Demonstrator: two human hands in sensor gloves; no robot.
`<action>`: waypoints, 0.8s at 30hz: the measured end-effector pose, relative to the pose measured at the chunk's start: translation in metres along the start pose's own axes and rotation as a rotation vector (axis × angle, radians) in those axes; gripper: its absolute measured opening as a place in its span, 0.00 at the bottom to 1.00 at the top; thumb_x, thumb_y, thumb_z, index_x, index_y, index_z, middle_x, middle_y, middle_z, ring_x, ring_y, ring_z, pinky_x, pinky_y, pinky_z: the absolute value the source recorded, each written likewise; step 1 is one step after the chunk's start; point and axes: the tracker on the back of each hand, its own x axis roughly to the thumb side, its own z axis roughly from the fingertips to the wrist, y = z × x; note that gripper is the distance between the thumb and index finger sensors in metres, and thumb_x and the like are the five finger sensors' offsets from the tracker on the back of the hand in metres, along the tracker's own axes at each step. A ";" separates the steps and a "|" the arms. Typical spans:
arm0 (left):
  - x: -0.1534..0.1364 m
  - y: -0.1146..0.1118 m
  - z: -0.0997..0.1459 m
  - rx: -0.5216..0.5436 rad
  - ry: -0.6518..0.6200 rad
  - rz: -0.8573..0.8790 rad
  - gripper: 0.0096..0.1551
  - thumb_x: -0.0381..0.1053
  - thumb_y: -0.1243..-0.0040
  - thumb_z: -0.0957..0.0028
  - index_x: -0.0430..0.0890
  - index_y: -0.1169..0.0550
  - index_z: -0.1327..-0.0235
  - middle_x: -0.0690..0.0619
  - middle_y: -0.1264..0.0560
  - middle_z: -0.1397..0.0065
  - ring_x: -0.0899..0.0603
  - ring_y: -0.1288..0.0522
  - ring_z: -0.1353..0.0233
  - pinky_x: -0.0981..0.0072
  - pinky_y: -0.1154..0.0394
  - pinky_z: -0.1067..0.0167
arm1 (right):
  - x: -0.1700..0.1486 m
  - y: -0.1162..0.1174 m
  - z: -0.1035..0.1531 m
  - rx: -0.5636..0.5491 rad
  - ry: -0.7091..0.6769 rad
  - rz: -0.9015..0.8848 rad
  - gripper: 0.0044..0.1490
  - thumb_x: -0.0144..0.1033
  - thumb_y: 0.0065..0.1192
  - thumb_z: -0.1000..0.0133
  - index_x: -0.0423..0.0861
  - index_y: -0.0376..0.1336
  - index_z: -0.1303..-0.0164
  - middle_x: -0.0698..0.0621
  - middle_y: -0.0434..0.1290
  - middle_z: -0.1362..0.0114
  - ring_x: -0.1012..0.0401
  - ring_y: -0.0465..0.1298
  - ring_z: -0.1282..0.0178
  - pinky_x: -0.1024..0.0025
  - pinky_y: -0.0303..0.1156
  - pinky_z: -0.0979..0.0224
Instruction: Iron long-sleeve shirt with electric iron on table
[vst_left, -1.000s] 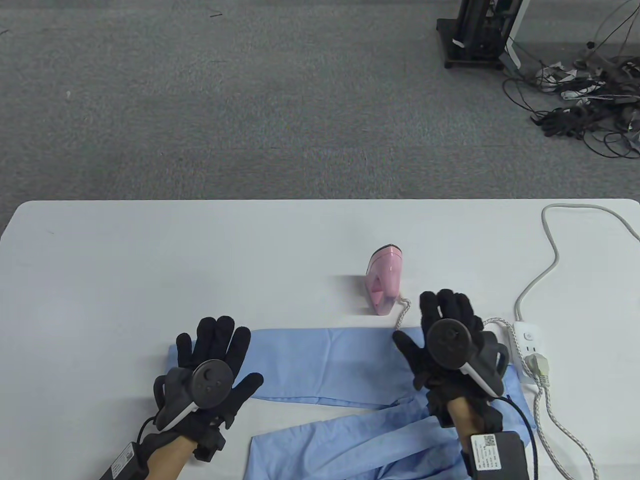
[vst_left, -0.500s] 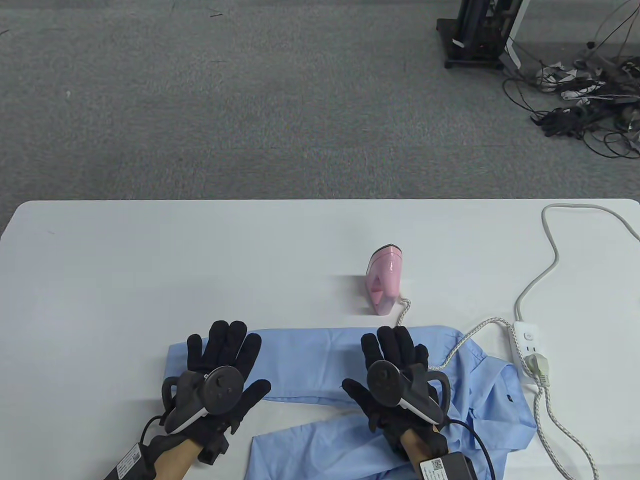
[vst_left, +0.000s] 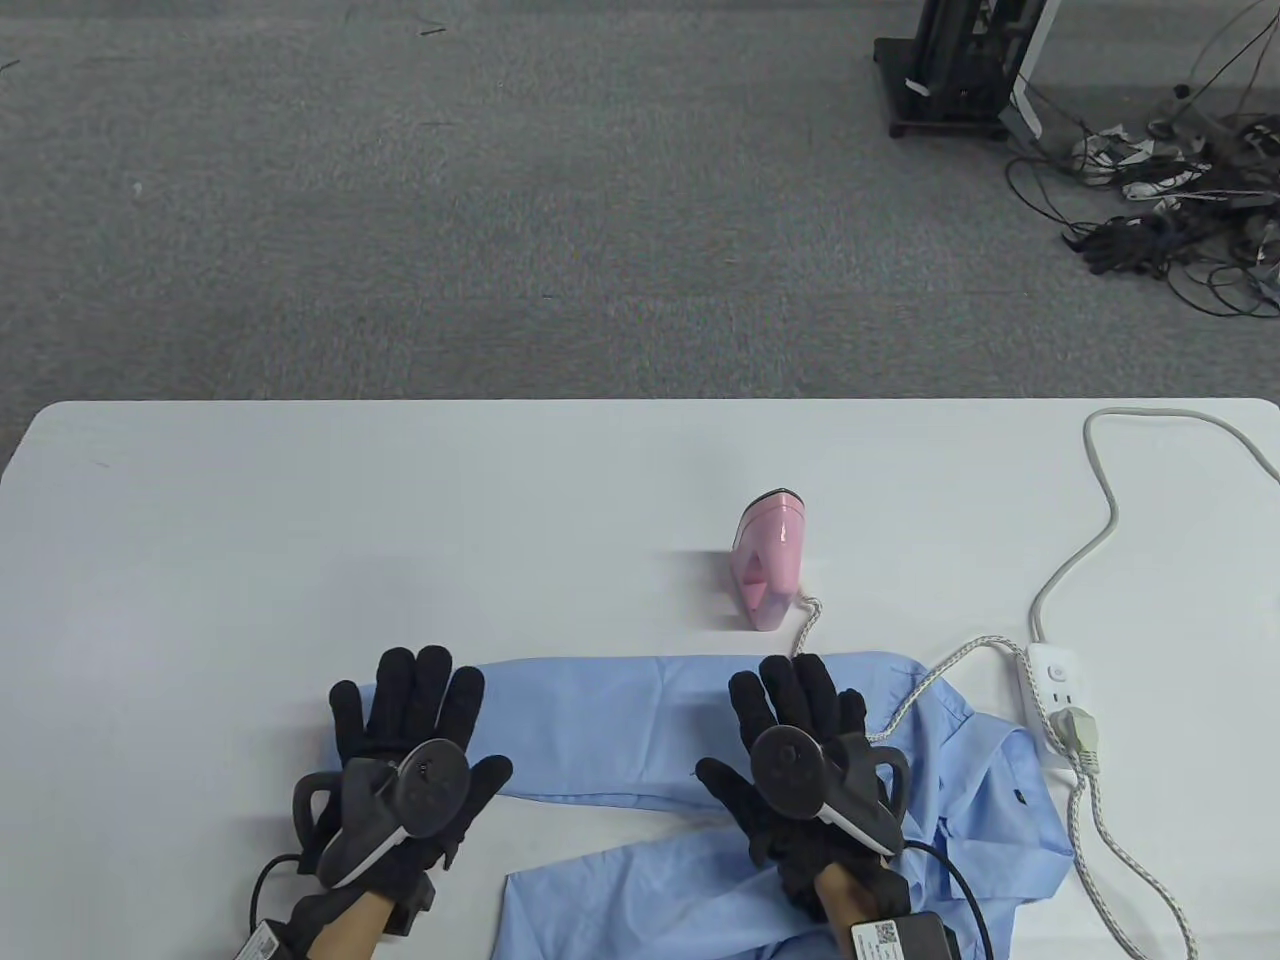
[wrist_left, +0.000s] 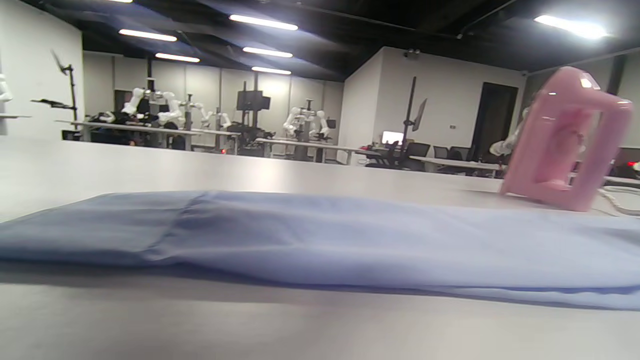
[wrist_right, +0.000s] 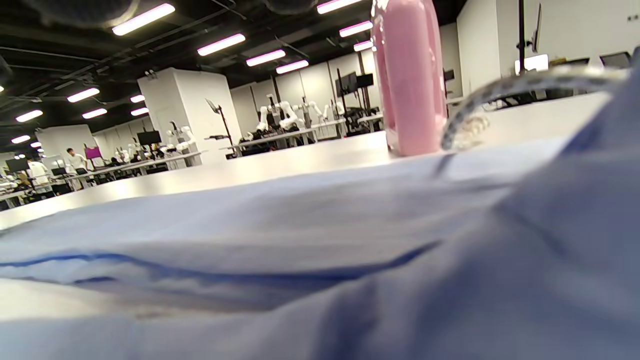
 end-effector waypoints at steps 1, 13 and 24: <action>-0.007 -0.002 -0.001 -0.016 0.008 0.020 0.50 0.76 0.60 0.64 0.61 0.52 0.26 0.57 0.66 0.17 0.42 0.72 0.17 0.33 0.74 0.29 | 0.000 -0.001 0.000 -0.010 0.000 -0.010 0.55 0.70 0.45 0.56 0.51 0.40 0.26 0.45 0.34 0.20 0.43 0.31 0.19 0.24 0.38 0.31; 0.004 0.004 0.008 -0.002 -0.040 0.040 0.50 0.77 0.61 0.63 0.61 0.52 0.26 0.56 0.65 0.16 0.41 0.71 0.17 0.33 0.73 0.29 | -0.009 0.006 -0.006 0.040 0.032 -0.056 0.54 0.69 0.45 0.55 0.50 0.40 0.26 0.45 0.34 0.20 0.43 0.31 0.19 0.24 0.37 0.31; 0.001 0.000 0.005 -0.074 0.010 0.038 0.50 0.77 0.61 0.63 0.61 0.53 0.26 0.56 0.65 0.17 0.41 0.71 0.17 0.33 0.73 0.29 | -0.011 0.008 -0.008 0.082 0.042 -0.071 0.53 0.69 0.45 0.55 0.50 0.41 0.26 0.45 0.34 0.20 0.43 0.31 0.19 0.24 0.37 0.31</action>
